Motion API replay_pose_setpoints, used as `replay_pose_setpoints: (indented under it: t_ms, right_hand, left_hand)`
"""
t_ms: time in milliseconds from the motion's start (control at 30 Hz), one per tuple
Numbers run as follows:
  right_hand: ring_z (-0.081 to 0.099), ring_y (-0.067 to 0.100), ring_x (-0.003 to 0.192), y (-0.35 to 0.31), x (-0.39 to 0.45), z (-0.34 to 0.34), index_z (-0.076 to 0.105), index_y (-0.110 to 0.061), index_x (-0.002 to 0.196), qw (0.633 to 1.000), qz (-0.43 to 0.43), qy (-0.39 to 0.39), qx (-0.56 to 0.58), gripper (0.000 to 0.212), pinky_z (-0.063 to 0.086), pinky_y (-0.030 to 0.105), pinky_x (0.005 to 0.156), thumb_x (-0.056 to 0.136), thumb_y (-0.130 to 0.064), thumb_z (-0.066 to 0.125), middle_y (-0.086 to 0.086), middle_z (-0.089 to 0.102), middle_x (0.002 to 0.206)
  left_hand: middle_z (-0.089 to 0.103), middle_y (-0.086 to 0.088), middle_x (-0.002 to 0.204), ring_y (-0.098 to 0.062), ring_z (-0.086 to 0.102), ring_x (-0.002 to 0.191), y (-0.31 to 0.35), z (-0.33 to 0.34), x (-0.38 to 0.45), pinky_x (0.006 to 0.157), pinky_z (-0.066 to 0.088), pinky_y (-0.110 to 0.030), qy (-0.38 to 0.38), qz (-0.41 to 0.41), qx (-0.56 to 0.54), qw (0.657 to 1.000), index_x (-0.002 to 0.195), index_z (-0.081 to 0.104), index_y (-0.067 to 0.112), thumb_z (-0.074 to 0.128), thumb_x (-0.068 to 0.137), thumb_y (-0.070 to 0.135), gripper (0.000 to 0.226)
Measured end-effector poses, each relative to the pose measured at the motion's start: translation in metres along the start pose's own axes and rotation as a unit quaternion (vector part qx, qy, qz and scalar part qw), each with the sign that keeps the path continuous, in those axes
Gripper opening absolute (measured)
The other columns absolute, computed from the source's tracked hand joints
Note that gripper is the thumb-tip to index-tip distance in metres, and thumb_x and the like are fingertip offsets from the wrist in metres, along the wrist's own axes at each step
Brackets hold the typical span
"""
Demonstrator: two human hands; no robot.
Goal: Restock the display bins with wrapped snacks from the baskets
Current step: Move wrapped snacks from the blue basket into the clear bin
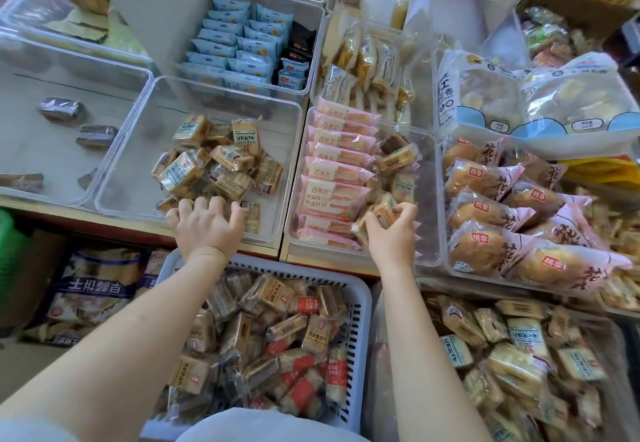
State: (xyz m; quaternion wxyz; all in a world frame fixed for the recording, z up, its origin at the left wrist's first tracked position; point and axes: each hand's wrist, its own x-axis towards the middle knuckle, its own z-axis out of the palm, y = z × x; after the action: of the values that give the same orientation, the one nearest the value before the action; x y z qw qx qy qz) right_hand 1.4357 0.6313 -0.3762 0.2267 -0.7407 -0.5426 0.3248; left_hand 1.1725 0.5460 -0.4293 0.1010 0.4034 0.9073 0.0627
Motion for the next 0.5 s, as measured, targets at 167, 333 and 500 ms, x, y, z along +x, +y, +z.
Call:
replay_pose_setpoints:
  t_ms: [167, 333, 500]
  right_hand:
    - [0.06, 0.024, 0.104, -0.006, -0.007, -0.021, 0.048, -0.025, 0.127, 0.998, -0.05, 0.03, 0.019, 0.037, 0.052, 0.042, 0.085, 0.1, -0.049, 0.052, 0.0, 0.059, 0.114]
    - [0.061, 0.019, 0.074, -0.042, -0.025, -0.015, 0.058, -0.027, 0.114, 0.936, 0.063, -0.146, 0.313, 0.052, 0.053, 0.034, 0.064, 0.086, -0.07, 0.052, 0.007, 0.067, 0.096]
    - [0.061, 0.021, 0.065, -0.078, -0.047, 0.019, 0.061, -0.02, 0.119, 0.909, -0.002, -0.3, 0.289, 0.047, 0.046, 0.03, 0.053, 0.1, -0.058, 0.042, 0.012, 0.069, 0.083]
  left_hand:
    - [0.063, -0.004, 0.11, -0.029, 0.044, 0.113, -0.001, -0.007, -0.001, 0.101, 0.024, -0.046, -0.035, 0.012, 0.011, 0.999, 0.106, 0.07, 0.023, 0.025, 0.096, 0.054, 0.056]
    - [0.068, 0.01, 0.103, -0.014, 0.062, 0.103, 0.018, -0.058, -0.009, 0.094, 0.045, -0.036, -0.177, 0.035, -0.356, 0.917, 0.11, 0.067, 0.027, 0.05, 0.099, 0.049, 0.029]
    - [0.074, -0.007, 0.106, -0.022, 0.073, 0.094, 0.049, -0.092, -0.029, 0.074, 0.059, -0.03, -0.306, 0.03, -0.601, 0.738, 0.124, 0.06, 0.017, 0.069, 0.094, 0.025, 0.032]
